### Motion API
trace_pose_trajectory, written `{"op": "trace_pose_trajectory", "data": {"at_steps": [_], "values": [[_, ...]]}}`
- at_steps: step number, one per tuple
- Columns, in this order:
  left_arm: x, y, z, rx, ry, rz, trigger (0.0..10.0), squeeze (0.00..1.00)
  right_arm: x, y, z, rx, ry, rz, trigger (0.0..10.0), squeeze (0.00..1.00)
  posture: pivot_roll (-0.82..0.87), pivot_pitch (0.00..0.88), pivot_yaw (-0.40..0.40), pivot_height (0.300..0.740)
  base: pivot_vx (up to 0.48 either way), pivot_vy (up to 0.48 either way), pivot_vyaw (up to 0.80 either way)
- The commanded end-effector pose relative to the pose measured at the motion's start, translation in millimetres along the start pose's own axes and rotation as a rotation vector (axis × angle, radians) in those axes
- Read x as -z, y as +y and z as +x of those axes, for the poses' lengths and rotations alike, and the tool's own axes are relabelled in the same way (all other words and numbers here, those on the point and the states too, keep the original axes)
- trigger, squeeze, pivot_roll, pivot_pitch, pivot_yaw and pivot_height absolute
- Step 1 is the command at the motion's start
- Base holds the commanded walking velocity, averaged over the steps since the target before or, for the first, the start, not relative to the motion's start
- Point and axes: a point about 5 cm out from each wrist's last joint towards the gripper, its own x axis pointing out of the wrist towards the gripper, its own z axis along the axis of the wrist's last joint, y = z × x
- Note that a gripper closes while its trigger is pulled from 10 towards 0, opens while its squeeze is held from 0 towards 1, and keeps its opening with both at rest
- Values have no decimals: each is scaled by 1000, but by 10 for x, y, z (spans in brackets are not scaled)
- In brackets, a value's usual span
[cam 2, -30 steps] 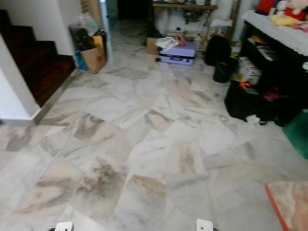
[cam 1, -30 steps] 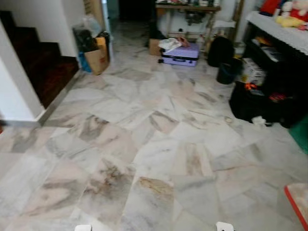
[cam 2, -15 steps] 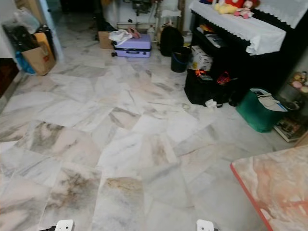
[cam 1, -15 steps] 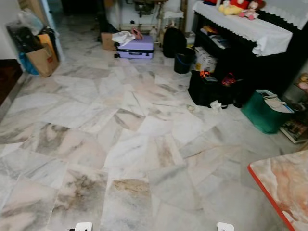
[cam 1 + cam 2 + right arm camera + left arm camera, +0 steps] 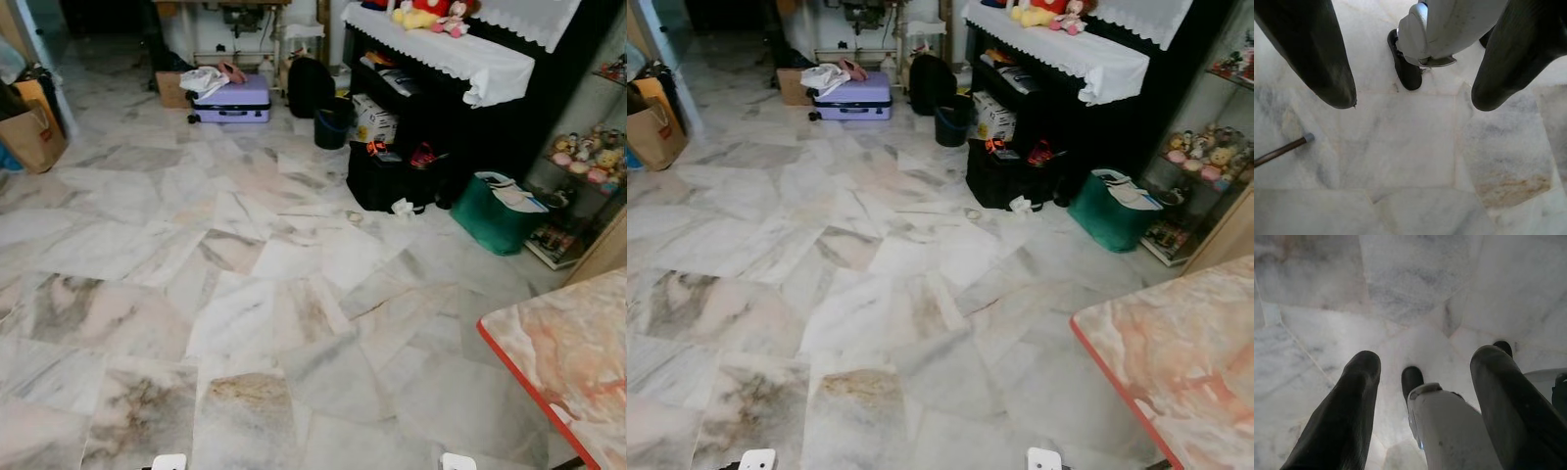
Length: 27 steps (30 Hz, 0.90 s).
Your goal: Hang hanger
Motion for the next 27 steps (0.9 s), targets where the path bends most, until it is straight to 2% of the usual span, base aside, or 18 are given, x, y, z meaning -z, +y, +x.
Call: {"op": "trace_pose_trajectory", "data": {"at_steps": [1, 3, 7, 9, 14, 16, 17, 19, 23, 27], "values": [[384, 612, -199, -179, 27, -74, 10000, 0, 17, -235, -36, 43, 22, 128, 10000, 0, 148, 31, 13, 740, 0, 0, -800], [422, 615, -211, -191, 19, -112, 10000, 0, 12, -207, -32, 16, 23, 107, 10000, 0, 166, 59, -30, 740, 0, 0, -800], [435, 613, -214, -206, 9, -145, 10000, 0, 19, -223, -37, 1, 38, 75, 10000, 0, 186, 80, -52, 740, 0, 0, -800], [458, 551, -203, -196, 12, -144, 10000, 0, -3, -260, -43, -18, 43, 27, 10000, 0, 193, 89, -76, 740, 0, 0, -800], [465, 520, -198, -188, 9, -136, 10000, 0, -74, -342, -49, -8, 32, 39, 10000, 0, 201, 98, -102, 740, 0, 0, -800], [455, 518, -195, -190, 6, -141, 10000, 0, -82, -326, -45, -11, 28, 37, 10000, 0, 204, 100, -101, 740, 0, 0, -800], [483, 496, -196, -184, 15, -135, 10000, 0, 2, -206, -34, -14, 27, 34, 10000, 0, 197, 94, -90, 740, 0, 0, -800], [497, 476, -193, -176, 23, -123, 10000, 0, 26, -161, -30, -12, 21, 44, 10000, 0, 194, 92, -85, 740, 0, 0, -800], [495, 444, -182, -164, 39, -104, 10000, 0, -33, -188, -26, 4, -2, 57, 10000, 0, 153, 58, -23, 740, 0, 0, -800], [435, 409, -157, -137, 44, -60, 10000, 0, -74, -231, -27, 53, -35, 132, 10000, 0, 119, 58, 13, 740, 0, 0, -800]]}}
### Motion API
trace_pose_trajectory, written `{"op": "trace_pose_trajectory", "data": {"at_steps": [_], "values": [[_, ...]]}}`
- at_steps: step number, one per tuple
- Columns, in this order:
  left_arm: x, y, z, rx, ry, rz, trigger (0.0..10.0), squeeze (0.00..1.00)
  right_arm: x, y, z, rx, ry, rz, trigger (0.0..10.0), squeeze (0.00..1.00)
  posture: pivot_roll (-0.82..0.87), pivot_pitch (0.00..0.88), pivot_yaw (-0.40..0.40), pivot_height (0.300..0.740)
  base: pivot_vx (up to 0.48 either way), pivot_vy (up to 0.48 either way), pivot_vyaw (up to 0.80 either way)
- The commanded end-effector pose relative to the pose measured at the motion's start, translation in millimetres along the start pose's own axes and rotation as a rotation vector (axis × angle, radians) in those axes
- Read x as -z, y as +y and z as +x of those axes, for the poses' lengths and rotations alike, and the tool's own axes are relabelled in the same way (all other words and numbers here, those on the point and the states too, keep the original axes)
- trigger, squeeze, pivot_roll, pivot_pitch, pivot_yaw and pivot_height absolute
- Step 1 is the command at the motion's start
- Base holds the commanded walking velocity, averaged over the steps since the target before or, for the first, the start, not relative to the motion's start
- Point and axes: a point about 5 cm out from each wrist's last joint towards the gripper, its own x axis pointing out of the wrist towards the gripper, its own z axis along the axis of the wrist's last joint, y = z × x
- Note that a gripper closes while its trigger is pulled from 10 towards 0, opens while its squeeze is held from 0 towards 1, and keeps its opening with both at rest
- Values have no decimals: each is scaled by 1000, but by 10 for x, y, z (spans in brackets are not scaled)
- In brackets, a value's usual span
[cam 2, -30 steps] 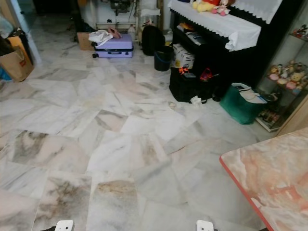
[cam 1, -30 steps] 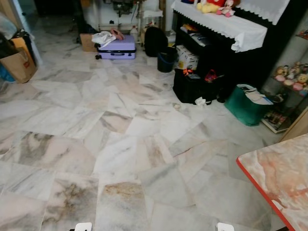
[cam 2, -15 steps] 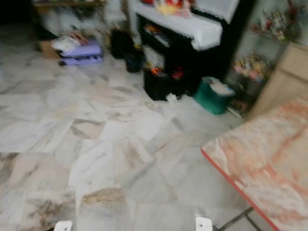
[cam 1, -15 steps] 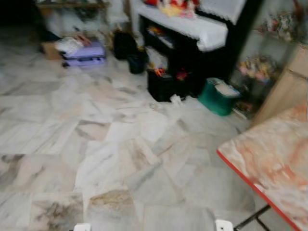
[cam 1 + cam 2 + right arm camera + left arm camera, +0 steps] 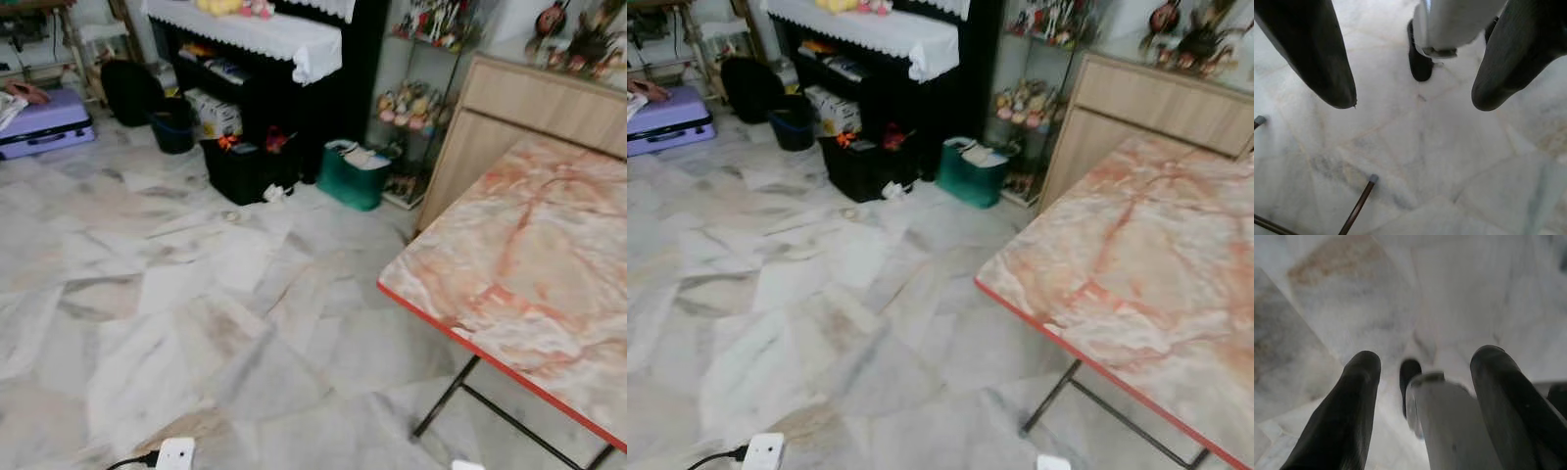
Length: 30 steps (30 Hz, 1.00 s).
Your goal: Hang hanger
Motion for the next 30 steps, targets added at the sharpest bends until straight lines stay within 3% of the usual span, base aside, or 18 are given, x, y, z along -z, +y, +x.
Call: {"op": "trace_pose_trajectory", "data": {"at_steps": [1, 7, 11, 17, 22, 30], "values": [[449, 411, -161, -132, 58, -41, 10000, 0, -44, -232, -30, 54, -25, 137, 10000, 0, 104, 51, 21, 740, 0, 0, -800], [121, 364, -86, -106, -8, -17, 10000, 0, -78, -294, -37, 48, -24, 107, 10000, 0, 81, 29, 1, 740, 0, 0, -800], [50, 296, -61, -98, -28, -40, 10000, 0, -84, -329, -43, 40, -6, 34, 10000, 0, 82, 19, -10, 740, 0, 0, -800], [89, 150, -42, -59, -33, -50, 10000, 0, -82, -384, -54, 79, -19, 81, 10000, 0, 115, 11, -20, 740, 0, 0, -800], [263, 177, -75, -67, 8, -69, 10000, 0, -75, -380, -56, 74, -23, 89, 10000, 0, 117, 1, -2, 740, 0, 0, -800], [276, 244, -92, -75, 3, -77, 10000, 0, -61, -339, -48, 65, -17, 96, 10000, 0, 116, 0, 21, 740, 0, 0, -800]]}}
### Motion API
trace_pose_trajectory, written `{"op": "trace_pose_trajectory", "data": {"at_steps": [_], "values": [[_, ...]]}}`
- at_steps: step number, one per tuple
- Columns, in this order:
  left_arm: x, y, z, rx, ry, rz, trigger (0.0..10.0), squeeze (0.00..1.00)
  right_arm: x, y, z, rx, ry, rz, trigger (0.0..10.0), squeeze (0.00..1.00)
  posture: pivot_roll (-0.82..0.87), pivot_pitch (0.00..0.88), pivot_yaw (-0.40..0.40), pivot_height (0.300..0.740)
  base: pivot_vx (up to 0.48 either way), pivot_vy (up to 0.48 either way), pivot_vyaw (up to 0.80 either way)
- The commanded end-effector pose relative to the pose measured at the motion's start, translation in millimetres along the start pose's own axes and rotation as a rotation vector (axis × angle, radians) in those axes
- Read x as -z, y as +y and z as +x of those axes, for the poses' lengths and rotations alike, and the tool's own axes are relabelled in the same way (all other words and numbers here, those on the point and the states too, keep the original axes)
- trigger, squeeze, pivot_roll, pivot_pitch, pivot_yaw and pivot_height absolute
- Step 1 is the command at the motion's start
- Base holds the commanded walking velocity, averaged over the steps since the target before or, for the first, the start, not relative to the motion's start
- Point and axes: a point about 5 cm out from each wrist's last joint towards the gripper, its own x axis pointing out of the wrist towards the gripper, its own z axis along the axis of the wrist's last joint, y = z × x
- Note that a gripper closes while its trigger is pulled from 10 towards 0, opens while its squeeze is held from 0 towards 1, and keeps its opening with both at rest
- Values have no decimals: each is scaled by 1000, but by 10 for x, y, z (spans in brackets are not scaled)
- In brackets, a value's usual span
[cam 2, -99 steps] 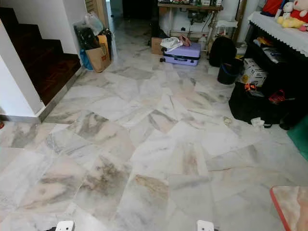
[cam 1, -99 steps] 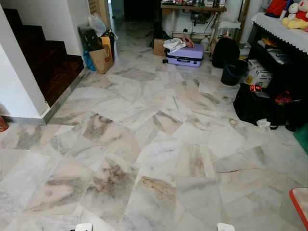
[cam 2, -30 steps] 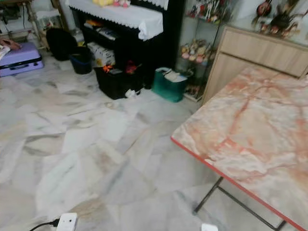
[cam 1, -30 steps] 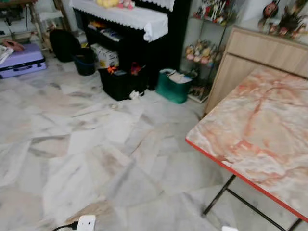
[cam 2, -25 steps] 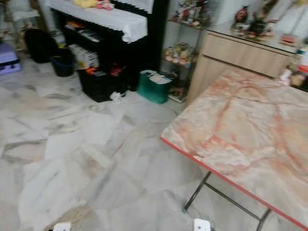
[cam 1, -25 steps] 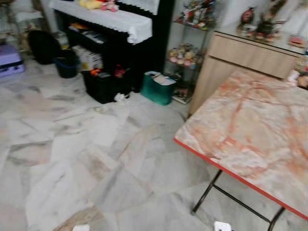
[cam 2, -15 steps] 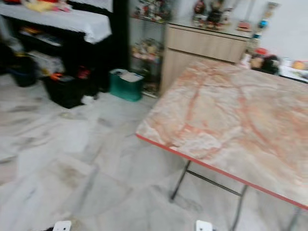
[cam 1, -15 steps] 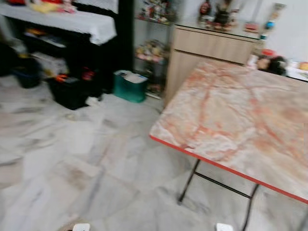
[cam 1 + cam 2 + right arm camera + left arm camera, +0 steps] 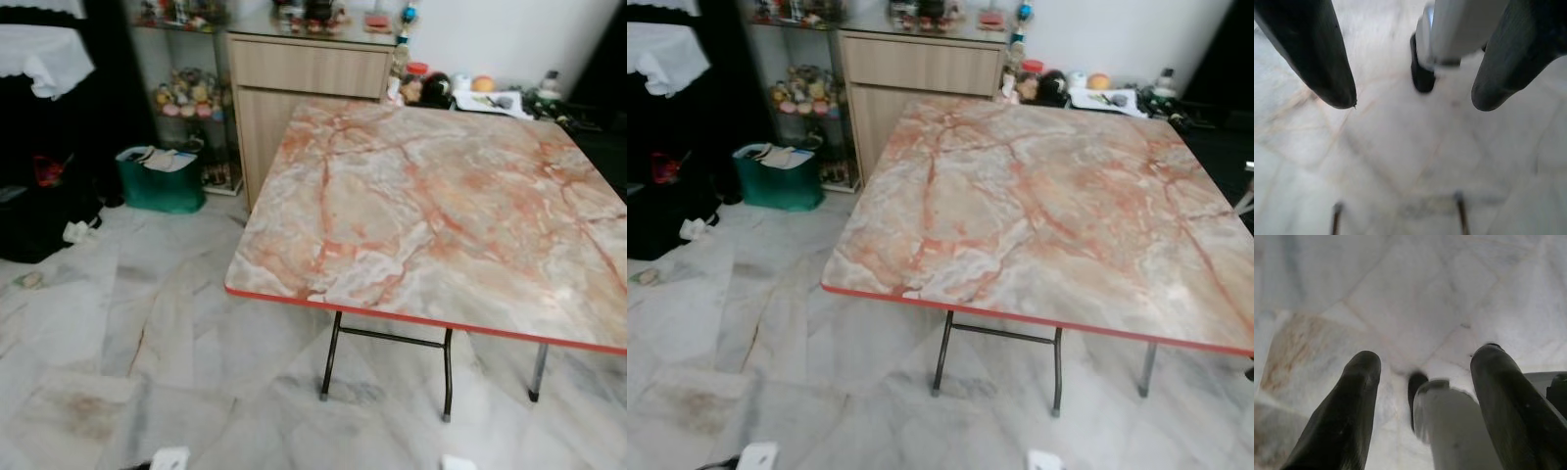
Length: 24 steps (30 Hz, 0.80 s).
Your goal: Hang hanger
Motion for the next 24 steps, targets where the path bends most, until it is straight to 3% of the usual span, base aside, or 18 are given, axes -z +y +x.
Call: {"op": "trace_pose_trajectory", "data": {"at_steps": [1, 10, 14, 24], "values": [[284, 298, -104, -88, 4, -77, 10000, 0, -74, -295, -39, 55, -23, 96, 10000, 0, 113, 0, 23, 740, 0, 0, -800], [12, 259, -55, -75, -62, -72, 10000, 0, -101, -298, -34, 72, -34, 116, 10000, 0, 121, 14, 11, 740, 0, 0, -797], [17, 240, -52, -77, -61, -82, 10000, 0, -121, -307, -34, 60, -32, 73, 10000, 0, 123, 26, 2, 740, 0, 0, 0], [137, 213, -62, -94, -30, -60, 10000, 0, -139, -319, -38, 48, -46, 77, 10000, 0, 119, 38, -10, 740, 0, -30, 0]]}}
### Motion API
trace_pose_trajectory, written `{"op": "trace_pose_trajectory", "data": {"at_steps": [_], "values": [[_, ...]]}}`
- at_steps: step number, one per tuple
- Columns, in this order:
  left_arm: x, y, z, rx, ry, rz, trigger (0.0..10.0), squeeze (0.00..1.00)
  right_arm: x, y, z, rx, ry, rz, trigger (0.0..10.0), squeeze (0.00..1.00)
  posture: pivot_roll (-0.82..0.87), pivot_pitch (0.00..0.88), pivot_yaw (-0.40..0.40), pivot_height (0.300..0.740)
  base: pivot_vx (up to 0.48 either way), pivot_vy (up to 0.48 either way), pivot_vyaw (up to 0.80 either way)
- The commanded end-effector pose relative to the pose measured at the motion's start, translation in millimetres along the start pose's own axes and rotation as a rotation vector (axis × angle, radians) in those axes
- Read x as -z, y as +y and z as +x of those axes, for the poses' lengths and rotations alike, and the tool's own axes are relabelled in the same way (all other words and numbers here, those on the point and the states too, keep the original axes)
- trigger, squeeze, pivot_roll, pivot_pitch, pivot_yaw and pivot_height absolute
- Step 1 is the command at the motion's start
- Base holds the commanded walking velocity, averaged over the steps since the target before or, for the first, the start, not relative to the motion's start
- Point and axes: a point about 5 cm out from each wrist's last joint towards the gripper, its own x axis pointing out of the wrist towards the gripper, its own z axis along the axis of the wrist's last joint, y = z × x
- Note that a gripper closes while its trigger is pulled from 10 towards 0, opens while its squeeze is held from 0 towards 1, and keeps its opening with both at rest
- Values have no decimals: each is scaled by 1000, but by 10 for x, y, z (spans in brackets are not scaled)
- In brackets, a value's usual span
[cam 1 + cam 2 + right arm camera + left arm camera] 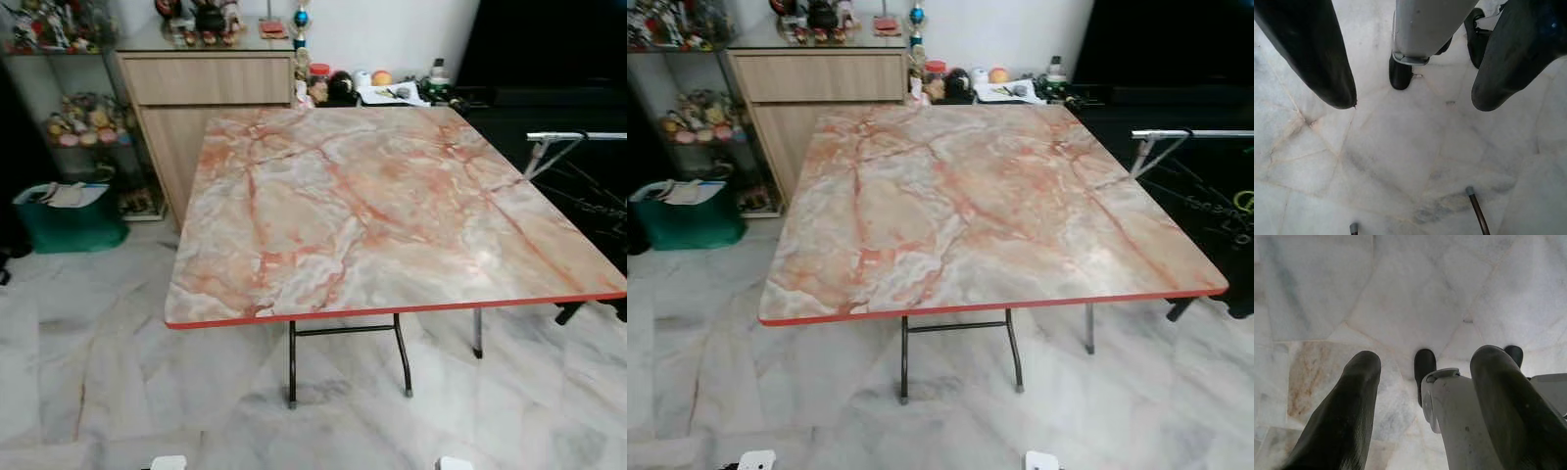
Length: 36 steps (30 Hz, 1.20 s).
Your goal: Hang hanger
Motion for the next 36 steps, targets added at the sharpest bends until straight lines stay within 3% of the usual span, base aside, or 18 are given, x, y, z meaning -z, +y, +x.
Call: {"op": "trace_pose_trajectory", "data": {"at_steps": [1, 36], "values": [[62, 151, -40, -77, -48, -52, 10000, 0, -176, -363, -42, 58, -53, 71, 10000, 0, 120, 39, -10, 740, 0, -480, 0], [47, 116, -30, -58, -41, -57, 10000, 0, -198, -346, -35, 55, -48, 39, 10000, 0, 86, 70, 3, 740, 0, -480, 0]]}}
